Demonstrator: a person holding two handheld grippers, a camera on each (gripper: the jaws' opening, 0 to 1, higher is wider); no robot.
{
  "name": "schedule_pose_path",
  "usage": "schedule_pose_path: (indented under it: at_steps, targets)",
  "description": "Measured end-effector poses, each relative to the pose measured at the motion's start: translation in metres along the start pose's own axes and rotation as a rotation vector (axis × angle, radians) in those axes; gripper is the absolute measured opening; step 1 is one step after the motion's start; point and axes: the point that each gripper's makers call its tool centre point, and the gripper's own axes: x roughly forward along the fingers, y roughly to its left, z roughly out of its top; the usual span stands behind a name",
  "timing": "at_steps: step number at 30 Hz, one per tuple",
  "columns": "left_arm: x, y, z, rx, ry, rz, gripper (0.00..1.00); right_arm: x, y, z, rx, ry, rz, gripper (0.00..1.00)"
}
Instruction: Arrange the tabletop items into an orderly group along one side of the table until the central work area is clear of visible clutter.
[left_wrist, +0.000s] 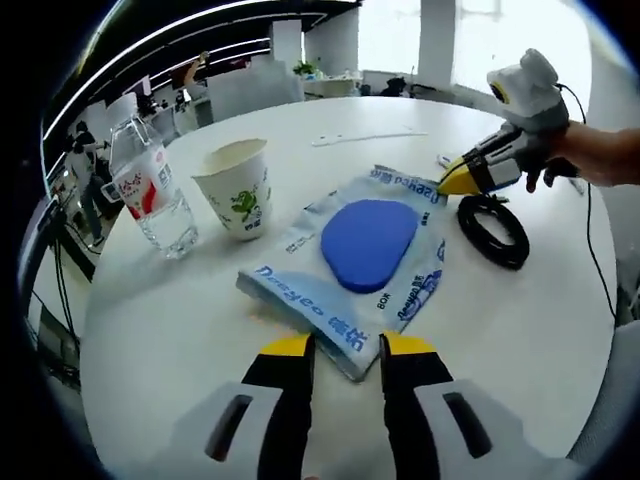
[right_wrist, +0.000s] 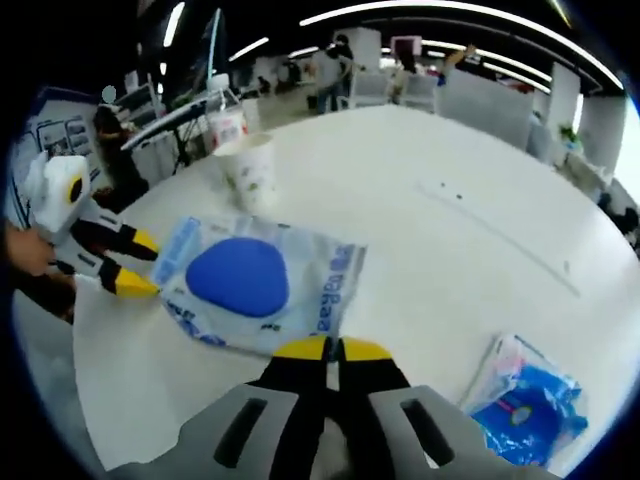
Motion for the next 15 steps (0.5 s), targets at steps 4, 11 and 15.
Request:
schedule_pose_path:
  at_steps: [4, 11, 15]
  targets:
    - [0.0016, 0.0036, -0.0008, -0.024, 0.019, 0.02, 0.15, 0.0019, -0.0057, -0.0013, 0.029, 0.008, 0.003, 0.03]
    - [0.0038, 0.001, -0.0042, -0.062, 0.041, 0.006, 0.08, 0.0056, -0.0041, -0.0051, 0.078, 0.033, 0.017, 0.03]
    - [0.0019, 0.001, 0.0037, -0.039, 0.022, 0.02, 0.02, 0.0041, -0.0012, -0.0033, 0.017, 0.042, 0.029, 0.0]
